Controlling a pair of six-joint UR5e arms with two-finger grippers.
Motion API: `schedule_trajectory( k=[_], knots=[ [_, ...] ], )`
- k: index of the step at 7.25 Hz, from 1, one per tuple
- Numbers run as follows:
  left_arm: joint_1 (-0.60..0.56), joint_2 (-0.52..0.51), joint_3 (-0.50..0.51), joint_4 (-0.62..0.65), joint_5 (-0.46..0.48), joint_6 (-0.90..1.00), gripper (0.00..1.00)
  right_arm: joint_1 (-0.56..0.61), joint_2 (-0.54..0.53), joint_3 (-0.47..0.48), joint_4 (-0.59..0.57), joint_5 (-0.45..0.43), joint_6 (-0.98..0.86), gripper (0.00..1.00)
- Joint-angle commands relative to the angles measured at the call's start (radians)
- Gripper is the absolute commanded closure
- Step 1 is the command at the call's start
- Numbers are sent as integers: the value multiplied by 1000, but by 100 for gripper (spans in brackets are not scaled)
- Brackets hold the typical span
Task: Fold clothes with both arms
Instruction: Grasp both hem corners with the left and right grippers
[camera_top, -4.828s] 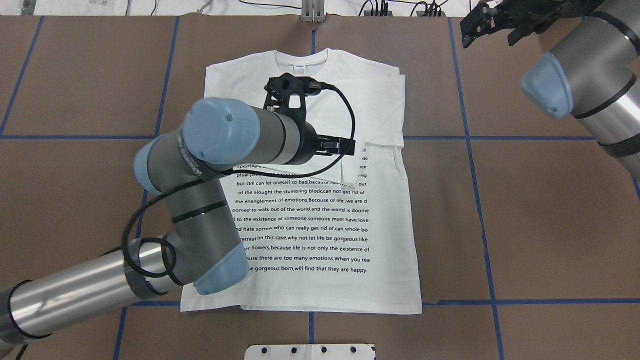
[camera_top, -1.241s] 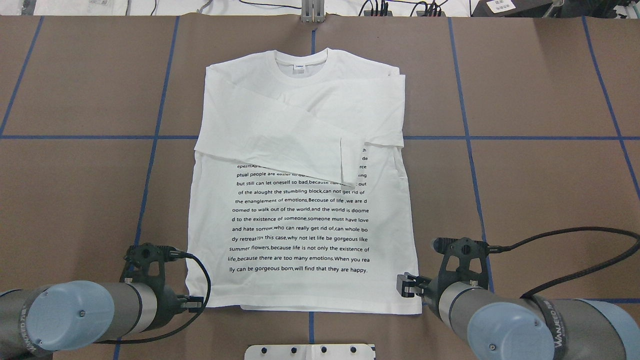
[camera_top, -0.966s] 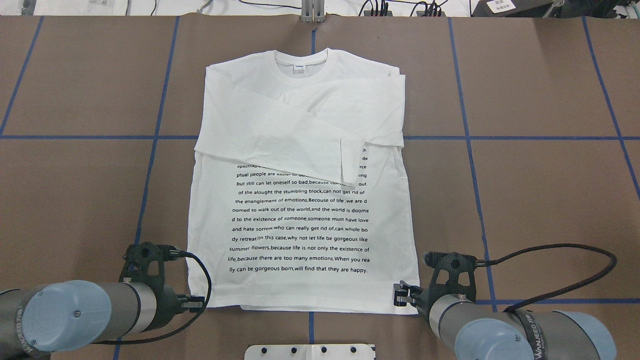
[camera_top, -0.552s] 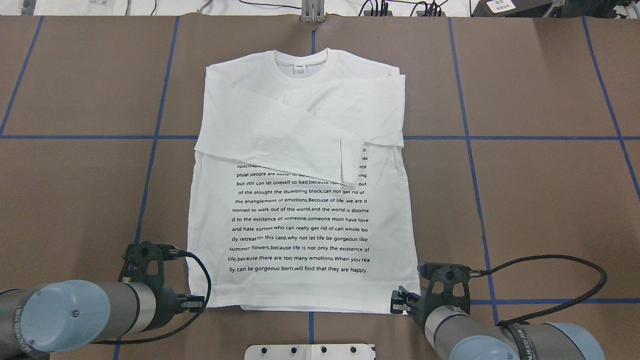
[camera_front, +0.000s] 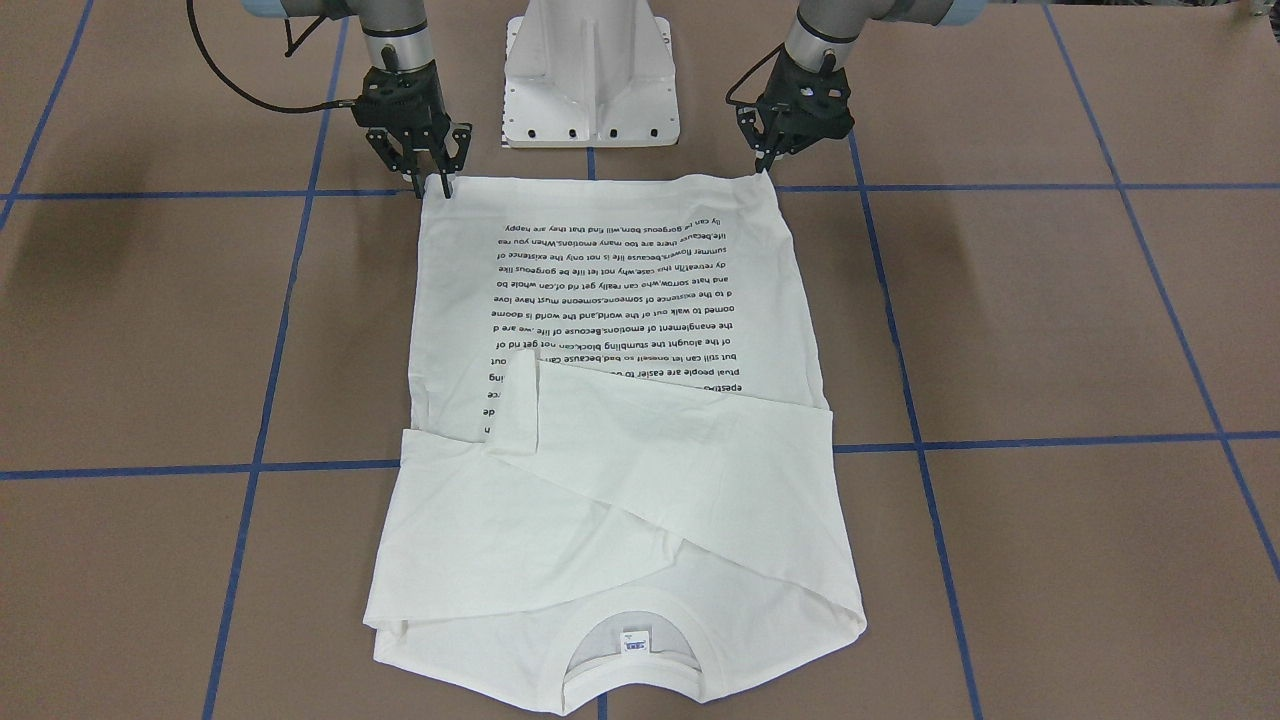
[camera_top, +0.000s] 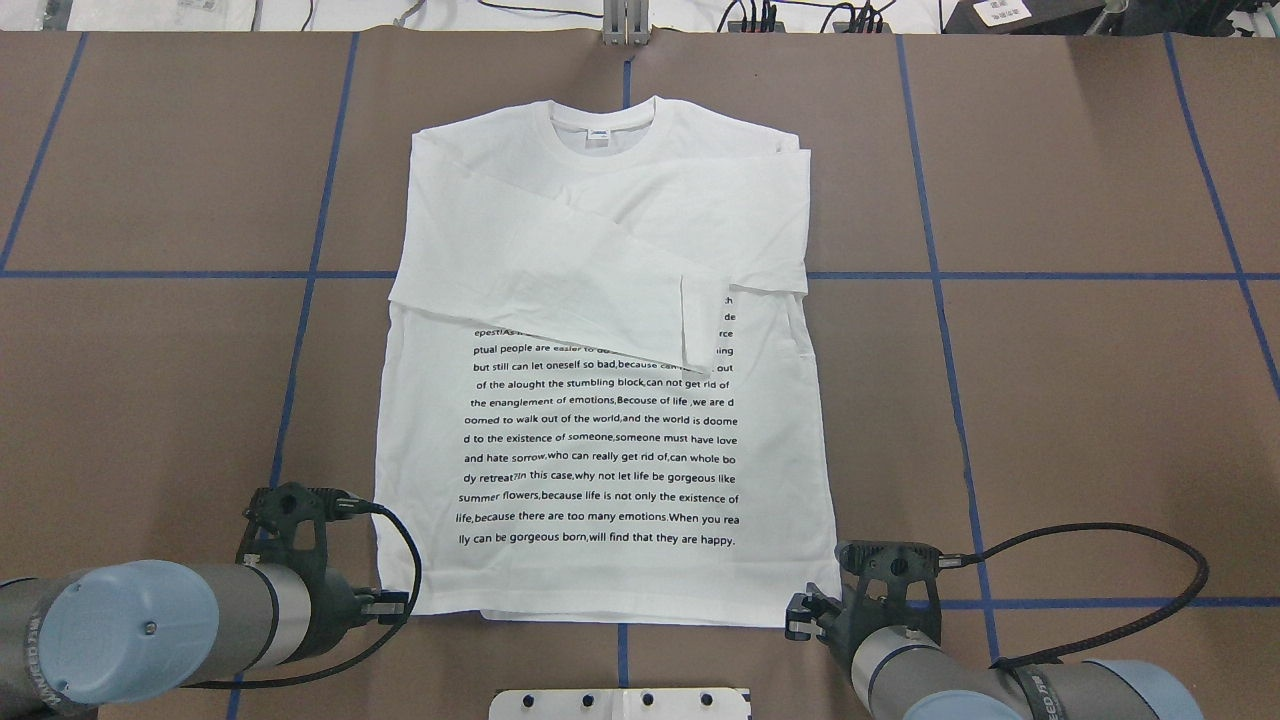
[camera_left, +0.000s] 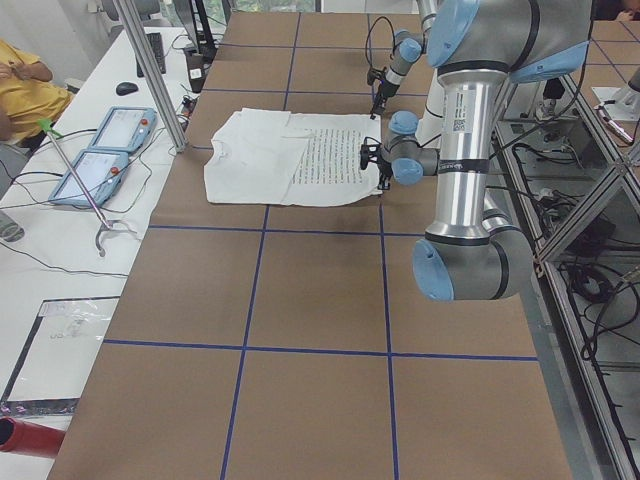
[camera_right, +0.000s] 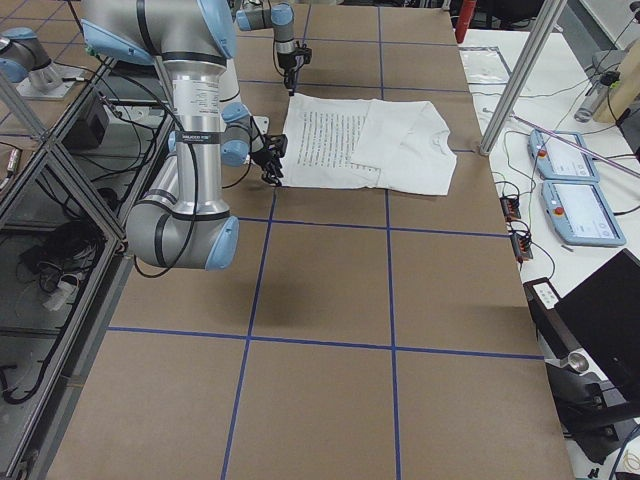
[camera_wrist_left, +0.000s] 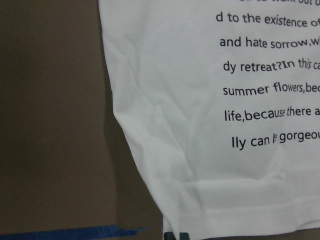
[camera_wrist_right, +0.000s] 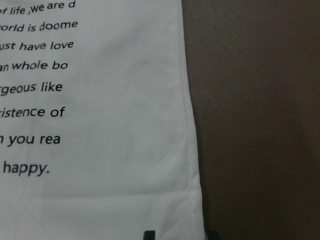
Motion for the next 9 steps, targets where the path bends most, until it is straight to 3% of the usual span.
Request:
schedule_trajectory(
  k=[1, 3, 4, 6, 8, 9],
  knots=[
    [0, 2, -1, 0, 0, 0, 100, -5, -2, 1, -3, -1, -1, 55],
    [0, 0, -3, 0, 1, -3, 100, -17, -1, 1, -20, -5, 1, 56],
    [0, 2, -7, 0, 1, -3, 100, -20, -1, 2, -20, -5, 1, 62],
    [0, 3, -12, 0, 1, -3, 100, -26, 2, 7, -20, -5, 10, 100],
    [-2, 6, -38, 0, 0, -3, 100, -25, 2, 19, -23, -2, 18, 100],
    [-8, 12, -77, 3, -5, 3, 100, -18, -4, 113, -125, 24, 16, 100]
  ],
)
